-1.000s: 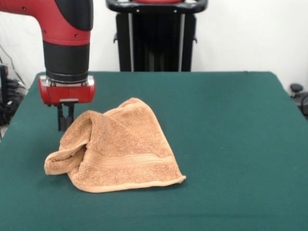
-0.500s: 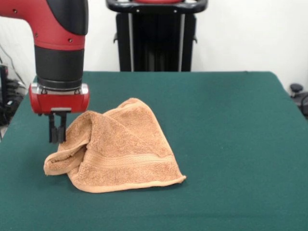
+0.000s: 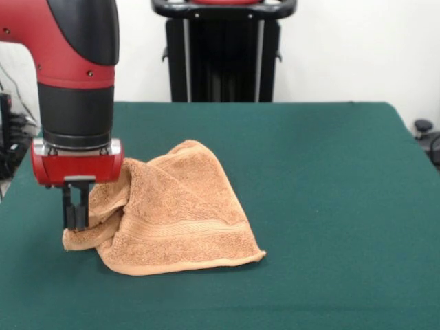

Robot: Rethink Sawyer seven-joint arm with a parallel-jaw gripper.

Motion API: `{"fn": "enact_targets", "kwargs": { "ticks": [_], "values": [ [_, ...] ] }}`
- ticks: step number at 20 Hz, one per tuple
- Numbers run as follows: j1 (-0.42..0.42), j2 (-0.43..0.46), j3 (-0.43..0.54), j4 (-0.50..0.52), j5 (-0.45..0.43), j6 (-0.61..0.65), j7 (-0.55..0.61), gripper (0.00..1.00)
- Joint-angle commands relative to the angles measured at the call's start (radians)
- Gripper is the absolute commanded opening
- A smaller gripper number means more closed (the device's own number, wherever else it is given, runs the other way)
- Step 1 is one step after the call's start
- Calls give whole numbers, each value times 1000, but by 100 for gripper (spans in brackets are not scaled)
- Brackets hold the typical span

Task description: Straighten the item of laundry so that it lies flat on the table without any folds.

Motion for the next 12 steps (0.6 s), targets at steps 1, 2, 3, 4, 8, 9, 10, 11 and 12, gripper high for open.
{"fn": "enact_targets", "kwargs": {
  "ticks": [1, 2, 3, 4, 8, 9, 10, 11, 12],
  "values": [
    [46, 57, 112, -17, 21, 131, -78, 0],
    [46, 59, 113, -19, 21, 129, -76, 0],
    [46, 60, 113, -19, 20, 127, -74, 0],
    [46, 60, 114, -19, 19, 126, -73, 0],
    [48, 61, 111, -22, 18, 135, -72, 100],
    [48, 61, 112, -21, 16, 133, -74, 100],
    [47, 61, 113, -20, 15, 131, -76, 100],
    [54, 59, 105, -21, 15, 136, -67, 100],
    [56, 58, 99, -17, 16, 132, -55, 100]
  ]
}}
